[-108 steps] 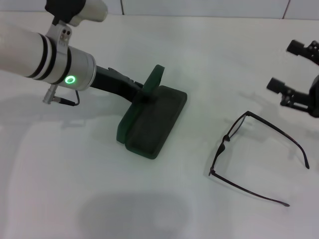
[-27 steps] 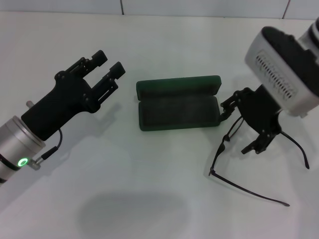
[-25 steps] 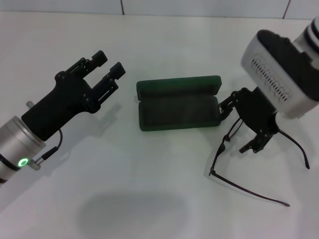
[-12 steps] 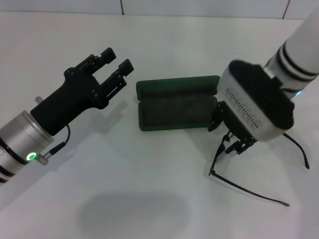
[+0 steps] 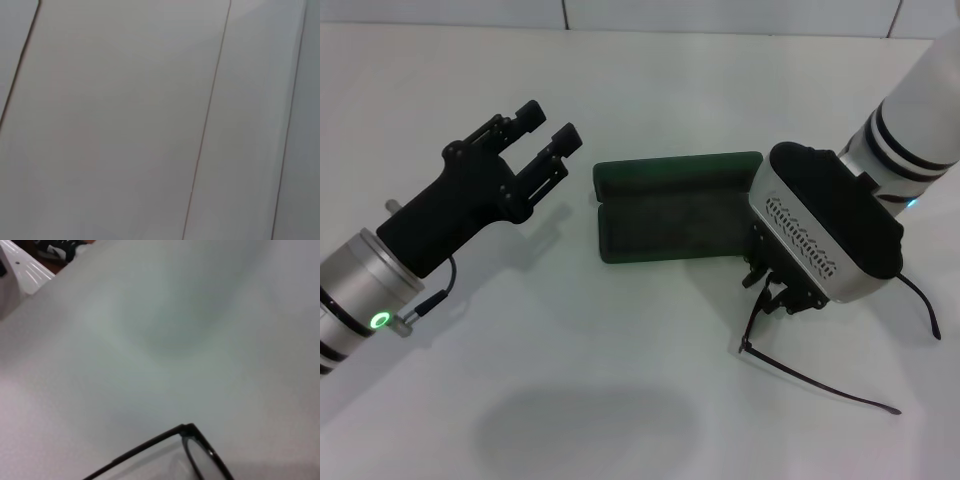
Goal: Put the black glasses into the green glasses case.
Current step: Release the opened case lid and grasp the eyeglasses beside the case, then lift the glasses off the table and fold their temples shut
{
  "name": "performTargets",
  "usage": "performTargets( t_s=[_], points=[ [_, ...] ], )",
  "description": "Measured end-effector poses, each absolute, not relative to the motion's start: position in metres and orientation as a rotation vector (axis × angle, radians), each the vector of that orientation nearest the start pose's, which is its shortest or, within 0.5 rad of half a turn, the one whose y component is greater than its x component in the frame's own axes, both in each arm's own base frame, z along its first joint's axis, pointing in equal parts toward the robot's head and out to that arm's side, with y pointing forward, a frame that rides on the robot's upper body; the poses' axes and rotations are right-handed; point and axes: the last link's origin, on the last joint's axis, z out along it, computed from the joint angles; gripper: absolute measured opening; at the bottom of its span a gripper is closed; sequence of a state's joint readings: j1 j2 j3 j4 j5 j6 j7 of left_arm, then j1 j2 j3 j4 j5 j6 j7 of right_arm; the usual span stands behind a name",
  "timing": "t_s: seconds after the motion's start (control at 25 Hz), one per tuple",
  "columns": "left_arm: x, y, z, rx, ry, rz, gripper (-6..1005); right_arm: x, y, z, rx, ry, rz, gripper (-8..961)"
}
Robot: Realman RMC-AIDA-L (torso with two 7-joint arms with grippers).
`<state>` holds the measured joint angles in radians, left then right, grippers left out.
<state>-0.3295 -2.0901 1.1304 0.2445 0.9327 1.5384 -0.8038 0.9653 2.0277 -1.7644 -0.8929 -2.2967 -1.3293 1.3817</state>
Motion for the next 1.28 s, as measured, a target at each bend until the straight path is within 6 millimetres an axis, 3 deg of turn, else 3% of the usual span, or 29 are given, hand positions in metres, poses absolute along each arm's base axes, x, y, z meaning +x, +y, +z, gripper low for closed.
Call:
performTargets(
  t_s=[0.36, 0.68, 0.92, 1.12, 1.28],
  points=[
    [-0.288, 0.278, -0.018, -2.086, -0.569, -1.227, 562, 0.121, 0.373, -0.073, -3.022, -1.052, -0.726, 245],
    [-0.28, 0.276, -0.009, -2.116, -0.517, -1.301, 562, 0.123, 0.379, -0.038, -3.027, -0.891, -0.486, 120],
    [-0.257, 0.263, 0.005, -2.262, -0.387, -1.488, 562, 0.14, 0.381, -0.009, -2.971, -0.631, 0.044, 110],
    [-0.24, 0.272, 0.01, -2.384, -0.382, -1.558, 562, 0.168, 0.38, -0.013, -2.794, -0.382, 0.431, 110],
    [-0.22, 0.292, 0.001, -2.529, -0.417, -1.536, 562, 0.186, 0.376, -0.022, -2.652, -0.242, 0.665, 110]
  ],
)
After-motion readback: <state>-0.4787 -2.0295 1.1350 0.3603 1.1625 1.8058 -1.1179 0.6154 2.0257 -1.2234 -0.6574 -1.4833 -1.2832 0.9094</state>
